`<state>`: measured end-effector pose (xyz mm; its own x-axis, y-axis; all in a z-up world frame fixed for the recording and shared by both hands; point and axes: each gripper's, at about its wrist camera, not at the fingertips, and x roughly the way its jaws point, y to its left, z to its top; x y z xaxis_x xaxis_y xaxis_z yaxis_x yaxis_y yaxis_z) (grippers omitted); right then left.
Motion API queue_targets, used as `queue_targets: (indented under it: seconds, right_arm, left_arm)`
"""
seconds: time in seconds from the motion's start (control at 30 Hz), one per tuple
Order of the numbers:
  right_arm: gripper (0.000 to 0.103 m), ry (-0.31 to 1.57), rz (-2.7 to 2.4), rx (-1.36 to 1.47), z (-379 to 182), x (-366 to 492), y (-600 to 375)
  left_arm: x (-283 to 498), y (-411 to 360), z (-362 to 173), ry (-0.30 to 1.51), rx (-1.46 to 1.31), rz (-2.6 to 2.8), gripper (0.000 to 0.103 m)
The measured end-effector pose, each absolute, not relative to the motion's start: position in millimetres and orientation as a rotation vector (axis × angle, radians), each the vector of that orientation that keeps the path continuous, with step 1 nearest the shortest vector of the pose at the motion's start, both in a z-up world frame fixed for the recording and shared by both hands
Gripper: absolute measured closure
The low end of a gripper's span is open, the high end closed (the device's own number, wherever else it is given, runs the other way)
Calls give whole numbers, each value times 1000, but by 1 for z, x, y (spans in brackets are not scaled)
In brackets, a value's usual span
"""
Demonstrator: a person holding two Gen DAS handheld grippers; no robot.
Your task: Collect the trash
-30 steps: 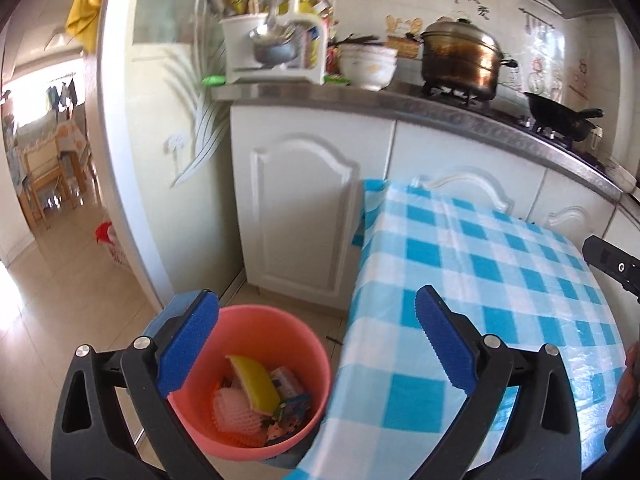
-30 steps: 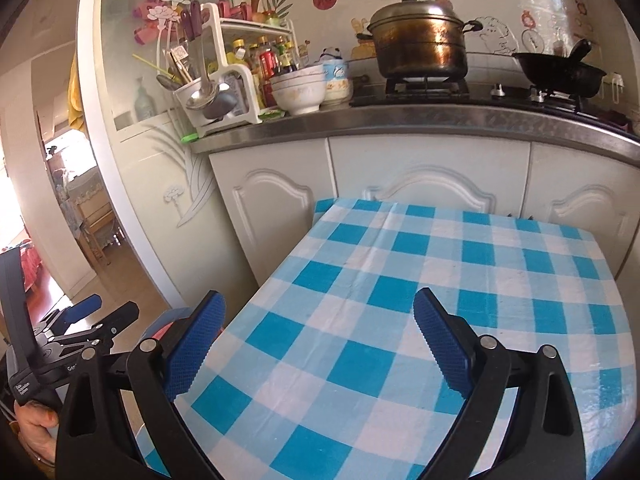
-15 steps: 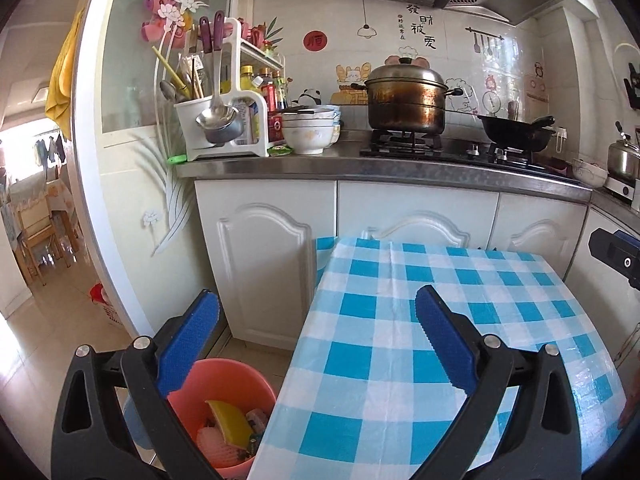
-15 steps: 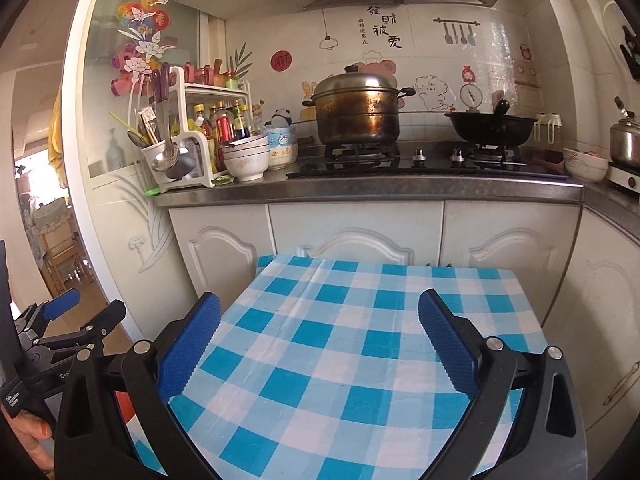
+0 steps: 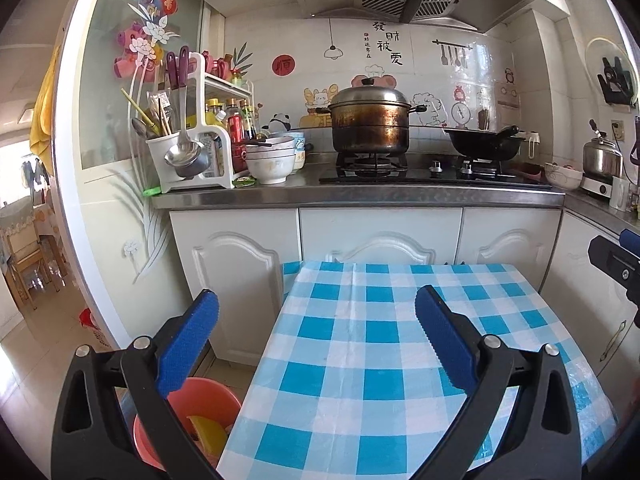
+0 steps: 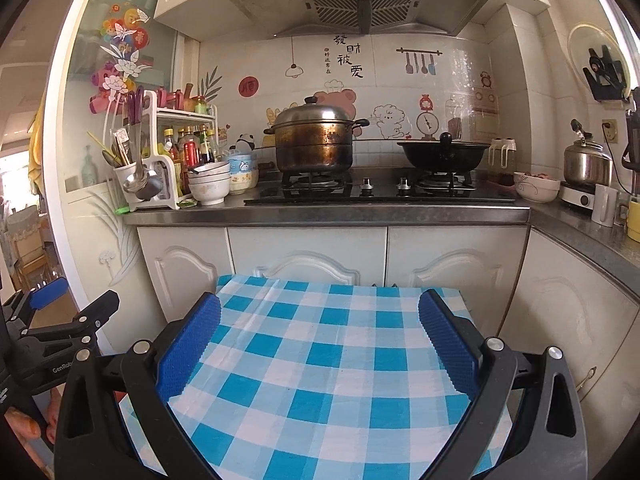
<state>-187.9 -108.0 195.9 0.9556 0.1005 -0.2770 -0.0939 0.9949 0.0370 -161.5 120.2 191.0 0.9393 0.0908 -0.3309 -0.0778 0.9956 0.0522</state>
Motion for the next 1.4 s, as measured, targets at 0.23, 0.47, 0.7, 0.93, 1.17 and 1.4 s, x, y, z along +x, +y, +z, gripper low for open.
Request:
queue_targets:
  seconds: [0.23, 0.47, 0.7, 0.93, 1.17, 1.4]
  right_arm:
    - [5, 258, 45, 21, 202, -202, -123]
    - [5, 227, -27, 14, 210, -215, -133]
    - [5, 161, -108, -15, 220, -233, -137]
    - [5, 74, -192, -16, 234, -253, -142]
    - [5, 61, -210, -19, 235, -259, -140]
    - [5, 58, -208, -25, 236, -262, -135]
  left_arm:
    - [-164, 107, 197, 329, 45, 75, 4]
    - [-164, 99, 209, 313, 19, 48, 4]
    - [-169, 102, 226, 271, -86, -13, 4]
    - [-181, 97, 245, 217, -102, -46, 4]
    - [-190, 93, 248, 221, -78, -79, 4]
    - [-195, 96, 247, 226, -71, -77, 4]
